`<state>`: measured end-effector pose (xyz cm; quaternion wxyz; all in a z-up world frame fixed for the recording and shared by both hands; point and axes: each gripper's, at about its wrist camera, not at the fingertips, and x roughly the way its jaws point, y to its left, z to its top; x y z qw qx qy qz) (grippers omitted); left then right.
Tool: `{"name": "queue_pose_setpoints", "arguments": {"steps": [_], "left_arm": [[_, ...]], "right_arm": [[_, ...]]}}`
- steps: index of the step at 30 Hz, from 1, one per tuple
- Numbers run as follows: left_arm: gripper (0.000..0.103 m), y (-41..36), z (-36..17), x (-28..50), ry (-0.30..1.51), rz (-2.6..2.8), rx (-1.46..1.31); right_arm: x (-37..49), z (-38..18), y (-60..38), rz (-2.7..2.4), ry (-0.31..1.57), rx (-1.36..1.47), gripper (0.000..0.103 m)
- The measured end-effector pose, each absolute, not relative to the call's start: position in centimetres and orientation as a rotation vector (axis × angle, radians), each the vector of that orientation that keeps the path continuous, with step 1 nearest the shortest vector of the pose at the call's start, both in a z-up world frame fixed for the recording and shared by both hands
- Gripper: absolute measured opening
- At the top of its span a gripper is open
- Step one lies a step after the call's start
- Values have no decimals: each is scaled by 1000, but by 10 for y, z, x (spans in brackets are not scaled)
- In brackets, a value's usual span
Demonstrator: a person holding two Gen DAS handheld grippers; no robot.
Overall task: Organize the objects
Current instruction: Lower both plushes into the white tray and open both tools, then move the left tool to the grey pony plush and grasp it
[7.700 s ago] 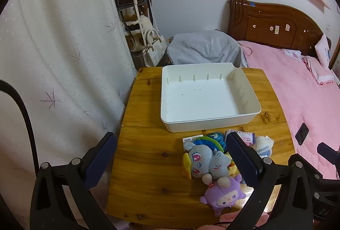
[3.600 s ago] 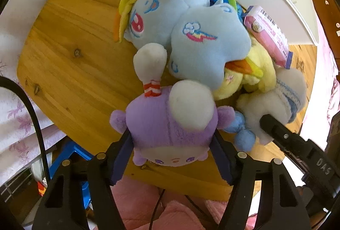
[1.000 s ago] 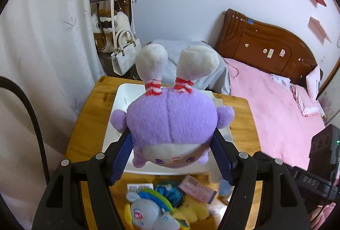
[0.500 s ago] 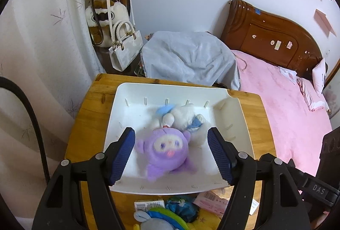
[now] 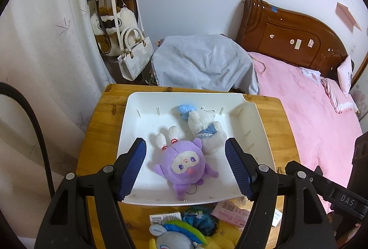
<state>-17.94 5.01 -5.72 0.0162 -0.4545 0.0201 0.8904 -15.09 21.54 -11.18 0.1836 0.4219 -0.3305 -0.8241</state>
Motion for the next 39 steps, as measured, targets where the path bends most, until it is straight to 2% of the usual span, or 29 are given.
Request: {"name": "queue_pose_setpoints", "arguments": {"steps": [7,18,27,35,39], "left_arm": [[75,57,-45,-162,46,2795,-1411],[75,69,-22,-116,98,2908,-1326],[75,64,-26,-85,-19,2990,-1361],[79,55,-42,-61,-82,3036,-1449],[80,47,-56,-53,-175,3016,-1523]], "right_arm": [[-130,-93,220,-2377,-850,1160,35],[-77,-57,229,-2533,-617,1020,67],[-34,-46,235,-2641,-424,907,74],[-4,-44,242,-2671,-346,824,79],[9,-46,237,-2701,-178,821,80]]}}
